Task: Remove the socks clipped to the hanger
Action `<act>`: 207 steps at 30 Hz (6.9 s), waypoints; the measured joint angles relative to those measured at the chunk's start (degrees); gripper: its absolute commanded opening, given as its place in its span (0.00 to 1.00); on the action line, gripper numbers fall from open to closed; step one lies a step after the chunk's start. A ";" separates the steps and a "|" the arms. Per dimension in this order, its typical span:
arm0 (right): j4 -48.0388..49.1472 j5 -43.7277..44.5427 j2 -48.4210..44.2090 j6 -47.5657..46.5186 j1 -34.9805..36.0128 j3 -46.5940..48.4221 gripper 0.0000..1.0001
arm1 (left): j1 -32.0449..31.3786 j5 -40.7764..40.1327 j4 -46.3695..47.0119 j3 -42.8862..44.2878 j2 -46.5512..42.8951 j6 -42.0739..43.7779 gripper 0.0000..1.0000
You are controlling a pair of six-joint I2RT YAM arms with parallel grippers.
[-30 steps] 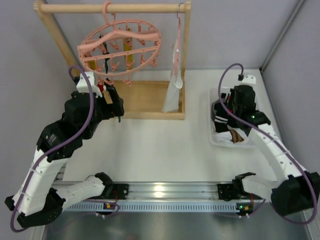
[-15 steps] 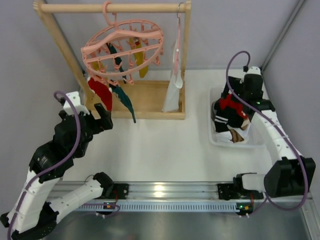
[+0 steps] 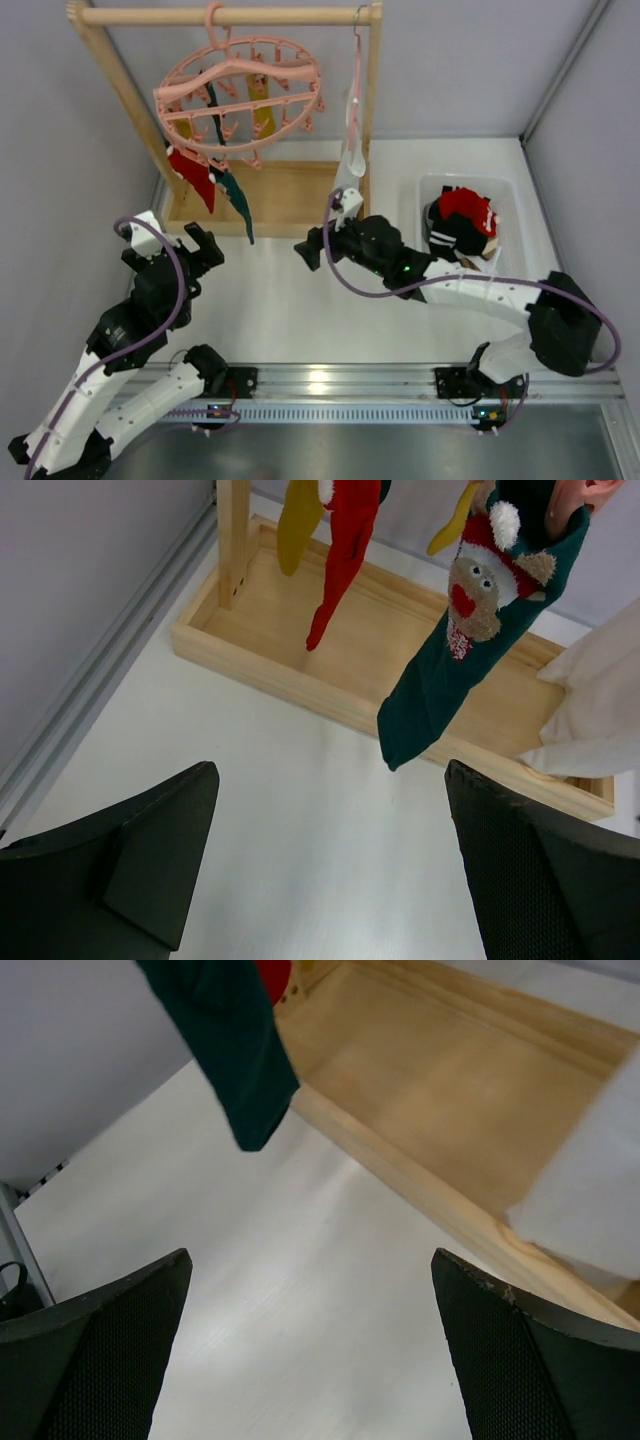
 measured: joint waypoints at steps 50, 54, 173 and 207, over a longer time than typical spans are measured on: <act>11.67 14.69 34.34 -1.01 13.73 22.82 0.00 | 0.02 0.85 -3.89 38.10 34.86 4.74 0.98; 11.67 14.69 34.21 -0.33 13.75 22.73 0.00 | 0.02 0.00 -6.38 38.23 38.42 4.74 0.97; -10.45 8.48 -5.42 -1.05 -0.85 3.54 1.00 | 7.45 -6.67 -0.11 4.28 1.36 -1.95 0.98; -2.86 4.48 51.04 -4.04 8.74 54.10 0.71 | 13.44 -2.43 2.60 0.98 2.38 -1.64 0.98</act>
